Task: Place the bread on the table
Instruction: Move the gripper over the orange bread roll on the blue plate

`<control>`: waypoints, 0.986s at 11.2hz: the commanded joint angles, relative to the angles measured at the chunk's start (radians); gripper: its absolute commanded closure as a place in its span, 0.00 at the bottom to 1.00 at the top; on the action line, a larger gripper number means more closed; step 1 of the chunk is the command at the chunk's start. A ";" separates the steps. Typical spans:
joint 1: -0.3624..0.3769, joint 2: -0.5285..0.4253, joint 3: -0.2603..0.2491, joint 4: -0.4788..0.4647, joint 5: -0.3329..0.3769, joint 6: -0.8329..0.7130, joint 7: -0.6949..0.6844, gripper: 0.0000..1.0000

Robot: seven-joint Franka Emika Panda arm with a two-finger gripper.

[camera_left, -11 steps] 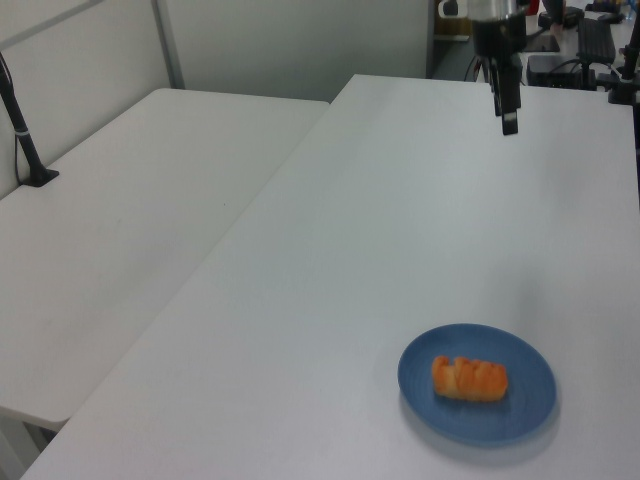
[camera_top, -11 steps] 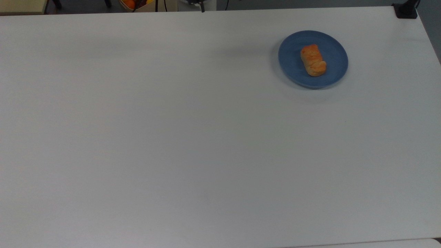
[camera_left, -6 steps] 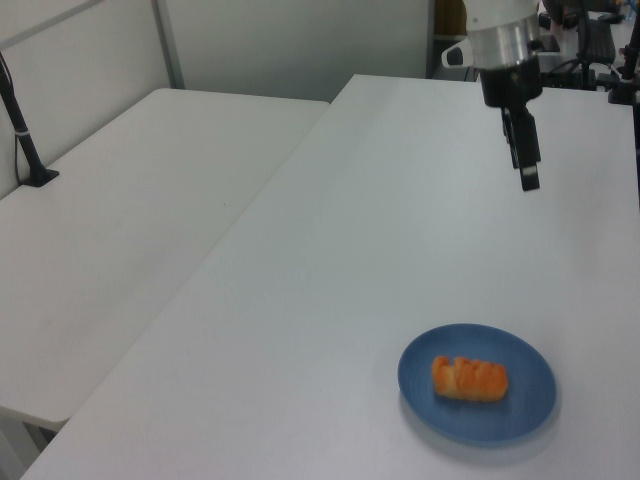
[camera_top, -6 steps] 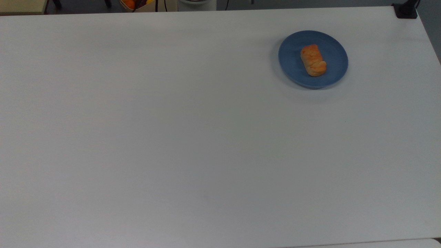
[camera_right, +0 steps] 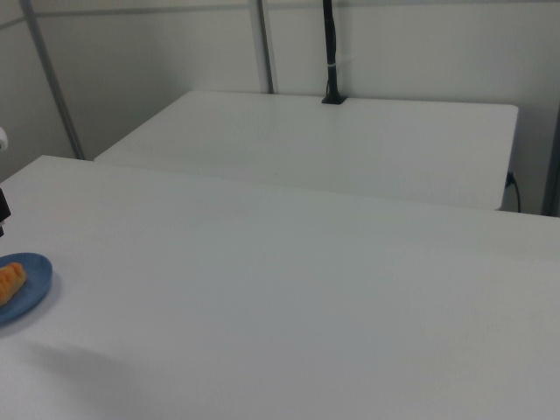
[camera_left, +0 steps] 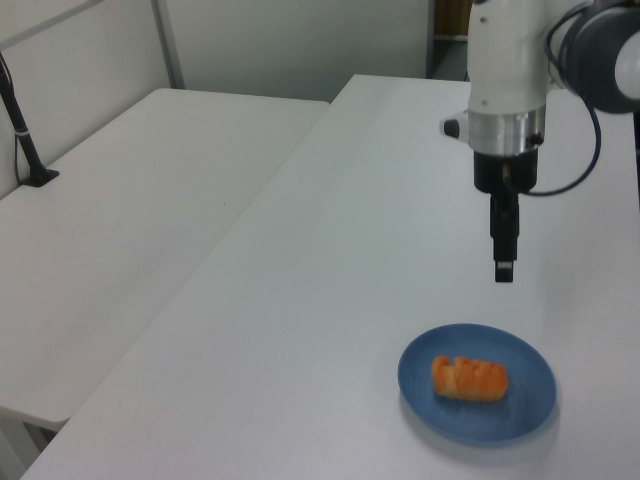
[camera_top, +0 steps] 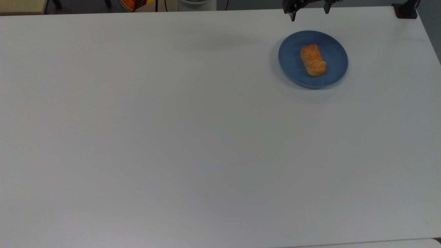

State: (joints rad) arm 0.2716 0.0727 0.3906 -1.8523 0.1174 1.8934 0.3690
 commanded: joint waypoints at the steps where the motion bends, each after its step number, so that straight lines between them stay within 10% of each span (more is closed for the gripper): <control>1: 0.056 0.047 0.007 -0.048 -0.069 0.119 0.083 0.00; 11: 0.115 0.245 0.008 -0.108 -0.306 0.426 0.301 0.00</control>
State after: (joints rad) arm 0.3804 0.3018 0.3988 -1.9574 -0.1591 2.2798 0.6352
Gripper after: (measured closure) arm 0.000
